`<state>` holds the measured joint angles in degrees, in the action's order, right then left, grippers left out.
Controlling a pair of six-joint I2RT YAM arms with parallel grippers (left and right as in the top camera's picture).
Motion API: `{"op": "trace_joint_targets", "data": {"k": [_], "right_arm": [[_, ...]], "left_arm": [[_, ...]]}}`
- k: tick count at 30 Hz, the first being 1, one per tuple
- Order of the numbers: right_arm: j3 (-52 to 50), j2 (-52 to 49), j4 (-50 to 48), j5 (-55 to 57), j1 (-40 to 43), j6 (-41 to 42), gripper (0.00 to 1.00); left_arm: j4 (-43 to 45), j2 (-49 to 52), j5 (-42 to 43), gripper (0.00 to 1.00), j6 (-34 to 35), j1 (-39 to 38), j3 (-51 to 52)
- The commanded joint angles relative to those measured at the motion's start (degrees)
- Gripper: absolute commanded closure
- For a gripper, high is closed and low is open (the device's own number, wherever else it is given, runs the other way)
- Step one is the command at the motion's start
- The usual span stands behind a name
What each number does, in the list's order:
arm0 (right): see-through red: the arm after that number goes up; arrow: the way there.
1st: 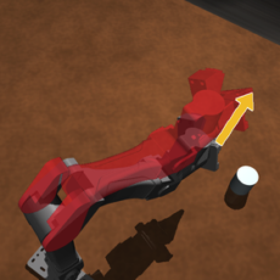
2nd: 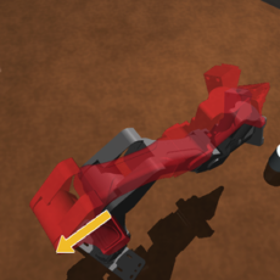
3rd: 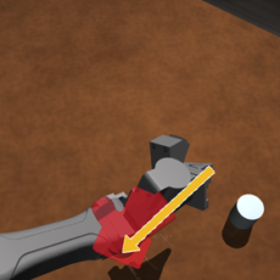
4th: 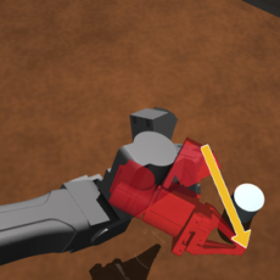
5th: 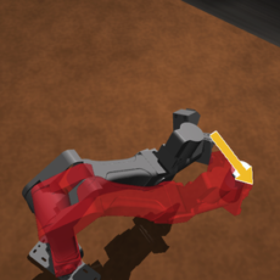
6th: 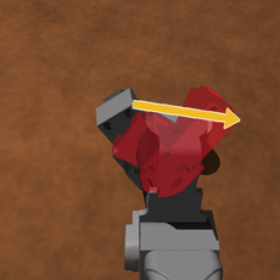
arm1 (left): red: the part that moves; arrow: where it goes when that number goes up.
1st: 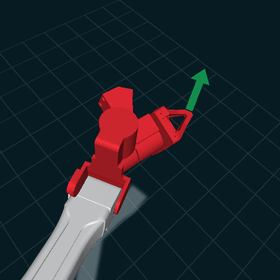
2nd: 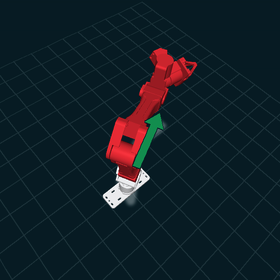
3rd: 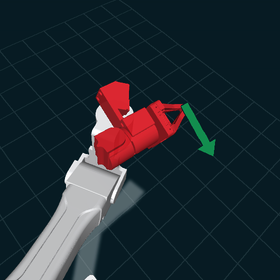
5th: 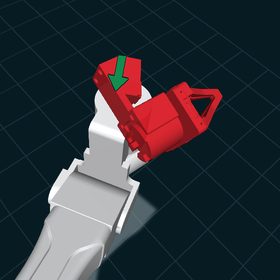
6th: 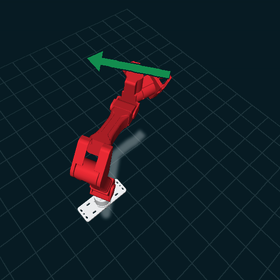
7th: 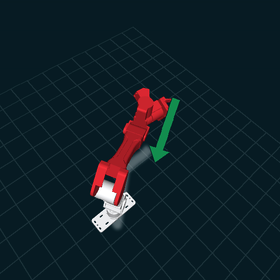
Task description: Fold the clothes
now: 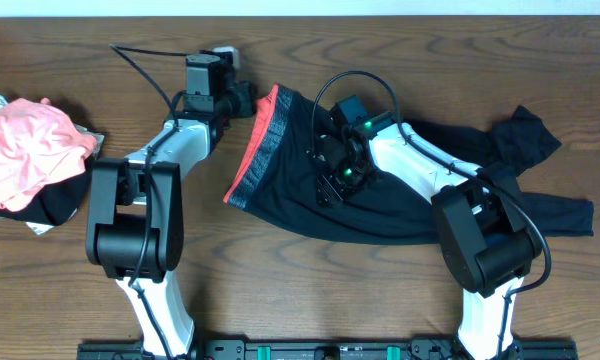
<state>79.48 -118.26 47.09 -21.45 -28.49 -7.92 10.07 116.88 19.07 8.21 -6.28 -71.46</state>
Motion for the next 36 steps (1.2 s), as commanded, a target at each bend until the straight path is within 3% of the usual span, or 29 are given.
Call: {"op": "trace_joint_targets", "data": {"k": [1,8,14,19,21,28,36], "right_arm": [[-1.7,-1.7,0.3,2.1,0.6,0.8,0.37],[-1.7,-1.7,0.3,2.1,0.6,0.8,0.37],[-1.7,-1.7,0.3,2.1,0.6,0.8,0.38],[-1.7,-1.7,0.5,2.1,0.6,0.8,0.38],[-1.7,-1.7,0.5,2.1,0.6,0.8,0.38],[-1.7,-1.7,0.5,2.2,0.6,0.8,0.39],[-1.7,-1.7,0.5,2.1,0.6,0.9,0.39]], "left_arm": [[0.3,-1.4,7.5,0.48,-3.3,0.1,0.0],[-2.3,-1.0,9.0,0.48,-3.3,0.1,0.0],[-4.4,1.6,8.8,0.61,-3.3,0.0,0.0],[-0.4,4.3,8.7,0.87,-3.3,0.1,0.0],[2.4,5.0,7.1,0.91,-3.2,0.0,0.0],[9.6,6.3,-0.1,0.92,1.4,0.2,0.0],[19.0,6.4,-15.6,0.93,14.6,0.2,0.0]]}}
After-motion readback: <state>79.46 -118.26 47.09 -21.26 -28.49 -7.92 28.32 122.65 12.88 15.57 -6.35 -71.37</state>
